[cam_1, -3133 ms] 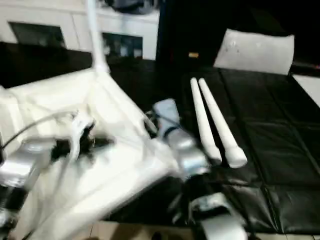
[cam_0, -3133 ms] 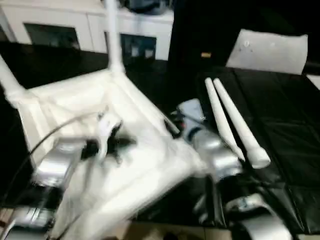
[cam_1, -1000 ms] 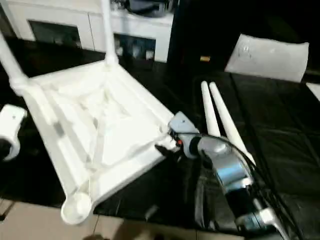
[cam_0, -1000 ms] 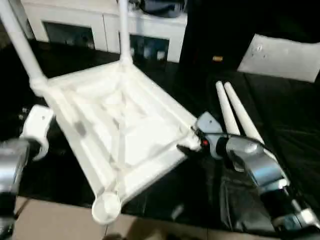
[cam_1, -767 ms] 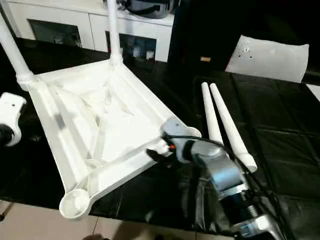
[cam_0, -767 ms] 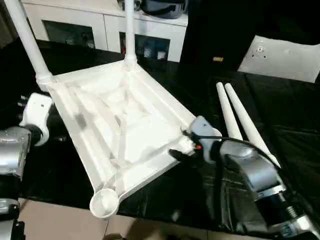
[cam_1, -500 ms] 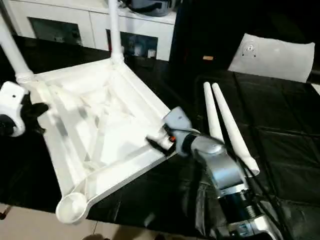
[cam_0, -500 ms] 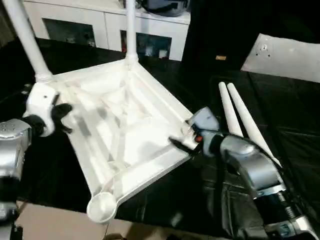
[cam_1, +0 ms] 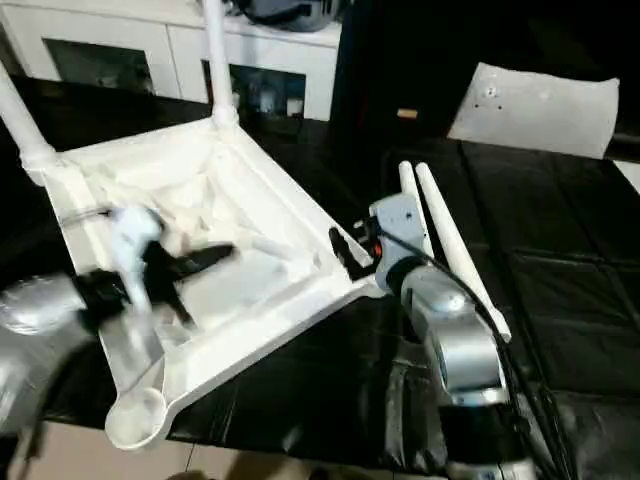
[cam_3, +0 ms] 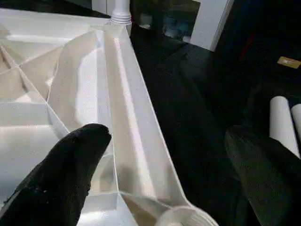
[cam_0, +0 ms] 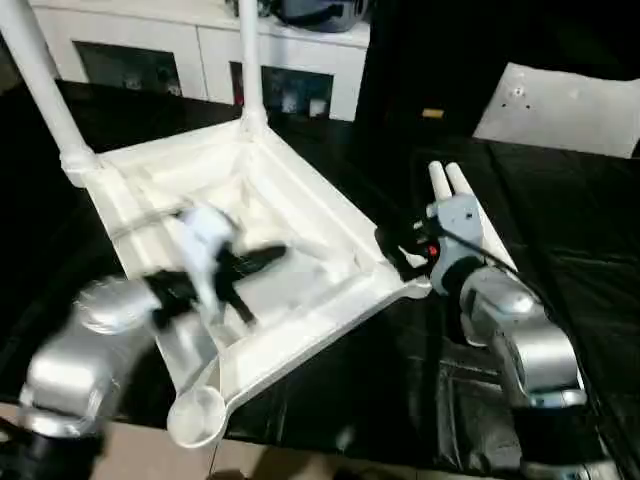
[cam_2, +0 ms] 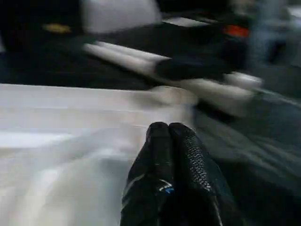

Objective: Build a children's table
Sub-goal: Rotate table base

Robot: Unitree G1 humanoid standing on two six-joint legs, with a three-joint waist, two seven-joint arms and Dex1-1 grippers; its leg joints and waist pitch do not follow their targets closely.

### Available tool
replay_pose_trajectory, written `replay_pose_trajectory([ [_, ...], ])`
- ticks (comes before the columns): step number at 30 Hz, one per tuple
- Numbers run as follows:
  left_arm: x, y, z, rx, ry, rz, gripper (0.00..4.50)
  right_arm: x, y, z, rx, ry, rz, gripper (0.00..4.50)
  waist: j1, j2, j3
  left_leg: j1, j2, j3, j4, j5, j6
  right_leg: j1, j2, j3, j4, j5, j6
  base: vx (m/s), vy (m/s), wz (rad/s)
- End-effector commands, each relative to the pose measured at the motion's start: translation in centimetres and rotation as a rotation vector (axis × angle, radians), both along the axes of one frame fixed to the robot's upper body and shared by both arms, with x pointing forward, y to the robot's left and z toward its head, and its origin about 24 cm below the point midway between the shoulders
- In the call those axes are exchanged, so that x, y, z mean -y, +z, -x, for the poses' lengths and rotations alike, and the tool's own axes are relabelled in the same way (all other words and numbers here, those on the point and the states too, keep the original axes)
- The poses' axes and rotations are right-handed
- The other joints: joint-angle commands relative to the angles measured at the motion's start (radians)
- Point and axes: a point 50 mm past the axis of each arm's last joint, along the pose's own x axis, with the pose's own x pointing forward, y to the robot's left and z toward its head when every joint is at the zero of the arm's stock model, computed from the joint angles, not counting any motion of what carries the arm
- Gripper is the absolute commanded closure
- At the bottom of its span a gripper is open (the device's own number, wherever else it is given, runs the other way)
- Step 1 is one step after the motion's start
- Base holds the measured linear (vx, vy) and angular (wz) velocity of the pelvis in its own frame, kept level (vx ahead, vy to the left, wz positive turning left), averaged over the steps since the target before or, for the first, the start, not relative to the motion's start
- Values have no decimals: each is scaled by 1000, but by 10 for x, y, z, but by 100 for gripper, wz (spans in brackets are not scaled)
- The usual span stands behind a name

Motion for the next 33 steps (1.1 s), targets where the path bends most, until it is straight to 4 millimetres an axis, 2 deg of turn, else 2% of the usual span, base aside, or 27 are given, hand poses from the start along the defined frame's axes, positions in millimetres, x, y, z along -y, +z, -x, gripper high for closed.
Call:
replay_pose_trajectory([
  [1, 17, -7, 11, -49, -112, -18, 447, 3, 0, 3, -2, -5, 34, 0, -3, 24, -63, -4, 55, -12, -73, -178, 30, 50, -98, 77, -93, -458, -17, 0, 0, 0],
  [3, 23, -17, 13, -77, -152, -102, 447, 2, -3, 7, -20, 14, 57, 0, -9, 24, -62, -4, 49, -13, -71, -196, 31, 49, -93, 73, -99, -484, 7, 0, 0, 0],
  [5, 24, -21, 13, -76, -159, -138, 447, 1, -4, 9, -30, 33, 63, 0, -12, 20, -62, -4, 45, -12, -68, -201, 34, 48, -92, 70, -106, -510, 31, 0, 0, 0],
  [6, 25, -26, 11, -82, -150, -190, 447, -1, -4, 13, -45, 93, 69, 0, -14, 18, -62, -8, 42, -13, -67, -197, 36, 52, -91, 66, -109, -525, 43, 0, 0, 0],
  [8, 24, -33, 10, -98, -144, -265, 447, -2, -3, 21, -72, 176, 87, 0, -11, 19, -63, -3, 42, -13, -64, -193, 46, 50, -88, 65, -110, -519, 62, 0, 0, 0],
  [10, 22, -37, 10, -91, -162, -335, 447, 1, -4, 25, -85, 214, 120, 0, -13, 18, -62, -9, 42, -16, -65, -189, 50, 52, -86, 62, -110, -517, 68, 0, 0, 0],
  [14, 16, -42, 14, -67, -200, -454, 447, 10, -3, 26, -91, 219, 155, 0, -10, 21, -67, -7, 45, -16, -63, -167, 56, 50, -90, 65, -105, -489, 42, 0, 0, 0],
  [16, 8, -44, 16, -56, -209, -531, 447, 14, -1, 26, -87, 203, 159, 0, -10, 20, -66, -6, 47, -16, -64, -167, 55, 49, -92, 65, -103, -485, 27, 0, 0, 0],
  [19, -7, -47, 21, -62, -214, -616, 447, 20, 3, 25, -77, 172, 161, 0, -16, 18, -64, -9, 44, -15, -63, -179, 52, 51, -92, 64, -104, -510, 28, 0, 0, 0],
  [24, -35, -46, 24, -71, -160, -711, 447, 27, 7, 22, -75, 105, 127, 0, -28, 20, -59, 0, 33, -13, -55, -222, 45, 40, -87, 49, -124, -614, 69, 0, 0, 0],
  [25, -44, -45, 24, -75, -132, -726, 447, 28, 7, 22, -84, 87, 113, 0, -34, 22, -57, -2, 31, -16, -53, -239, 43, 41, -88, 42, -129, -636, 79, 0, 0, 0],
  [27, -54, -42, 24, -86, -96, -728, 447, 29, 8, 23, -94, 52, 90, 0, -46, 22, -54, 3, 27, -18, -46, -275, 39, 35, -88, 30, -142, -677, 103, 0, 0, 0],
  [28, -67, -38, 25, -104, -48, -721, 447, 32, 8, 22, -114, -7, 56, 0, -48, 24, -55, 7, 27, -19, -46, -283, 37, 34, -89, 26, -144, -682, 103, 0, 0, 0],
  [29, -72, -37, 26, -111, -29, -717, 447, 33, 8, 22, -124, -31, 43, 0, -55, 24, -52, 7, 28, -22, -48, -298, 36, 33, -88, 21, -147, -674, 97, 0, 0, 0],
  [31, -76, -35, 26, -113, -18, -722, 447, 35, 8, 21, -131, -60, 37, 0, -65, 33, -50, 11, 40, -30, -55, -345, 35, 37, -87, 10, -149, -656, 94, 0, 0, 0],
  [32, -84, -31, 28, -103, -11, -719, 447, 38, 7, 20, -147, -107, 27, 0, -70, 39, -47, 15, 52, -37, -62, -391, 34, 43, -89, 1, -150, -637, 91, 0, 0, 0],
  [33, -86, -30, 28, -102, 2, -714, 447, 38, 7, 19, -154, -125, 27, 0, -74, 41, -43, 16, 65, -43, -71, -446, 26, 51, -94, -4, -147, -630, 87, 0, 0, 0],
])
